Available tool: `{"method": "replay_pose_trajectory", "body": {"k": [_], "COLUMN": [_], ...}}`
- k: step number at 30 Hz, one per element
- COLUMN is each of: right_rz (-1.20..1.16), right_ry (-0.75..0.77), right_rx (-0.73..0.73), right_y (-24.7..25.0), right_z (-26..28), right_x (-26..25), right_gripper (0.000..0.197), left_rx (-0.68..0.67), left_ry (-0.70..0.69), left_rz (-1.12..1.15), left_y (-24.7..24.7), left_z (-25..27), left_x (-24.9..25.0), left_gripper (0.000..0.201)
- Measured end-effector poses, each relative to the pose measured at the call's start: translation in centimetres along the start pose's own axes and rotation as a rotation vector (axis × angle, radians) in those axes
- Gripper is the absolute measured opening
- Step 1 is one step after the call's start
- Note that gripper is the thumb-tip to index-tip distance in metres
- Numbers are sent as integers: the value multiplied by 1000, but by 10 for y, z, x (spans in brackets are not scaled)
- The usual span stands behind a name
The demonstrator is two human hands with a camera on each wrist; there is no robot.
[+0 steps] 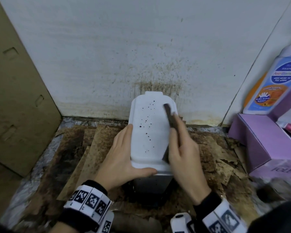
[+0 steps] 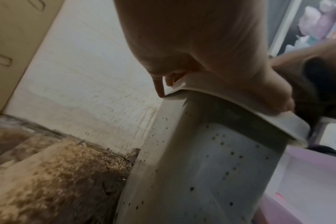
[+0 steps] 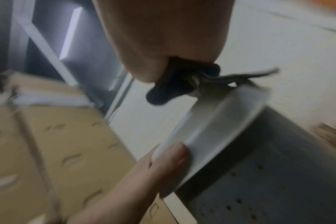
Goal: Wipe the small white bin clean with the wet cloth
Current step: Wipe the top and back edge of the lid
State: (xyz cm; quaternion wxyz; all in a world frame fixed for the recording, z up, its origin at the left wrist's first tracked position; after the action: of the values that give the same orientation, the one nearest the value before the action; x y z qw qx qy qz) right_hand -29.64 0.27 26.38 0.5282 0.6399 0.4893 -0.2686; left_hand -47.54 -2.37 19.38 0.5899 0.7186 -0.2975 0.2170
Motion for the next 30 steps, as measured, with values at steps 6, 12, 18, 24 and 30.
{"method": "replay_pose_trajectory", "body": {"k": [6,12,18,24,30], "right_rz": [828,903,920,965,1032], "right_ry": [185,225,174,164,202], "right_rx": [-325,-552,-795,-979,-1059], "right_y": [-83,-94,-107,-115,-121], "right_z": [22,-4,-64,-130,-170], "right_x": [1,6,19,37,44], "right_gripper": [60,79,67,66,68], "left_rx": [-49,-34,-24,-51,-37], "left_ry": [-39,-84,-68,-42,-58], "left_rz": [103,128,139,153,191], "left_y": [-3,-8,-4,-6,-1], "left_z": [3,-1,1,1,-3], "left_x": [-11,-9,-7,-11,-8], "left_gripper": [129,137,144,144,144]}}
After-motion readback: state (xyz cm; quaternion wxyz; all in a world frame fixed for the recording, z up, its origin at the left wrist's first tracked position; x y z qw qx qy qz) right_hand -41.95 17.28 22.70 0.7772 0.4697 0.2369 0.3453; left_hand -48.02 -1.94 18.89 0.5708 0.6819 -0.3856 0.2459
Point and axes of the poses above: each hand's wrist, its own z-axis away from the middle knuckle, its own y-axis out of the back of the hand, x = y × z, the point moved 9 cm from there along -z, towards the middle knuckle, and after that the axes turned 6 degrees about -y, right-handed, at the moved point
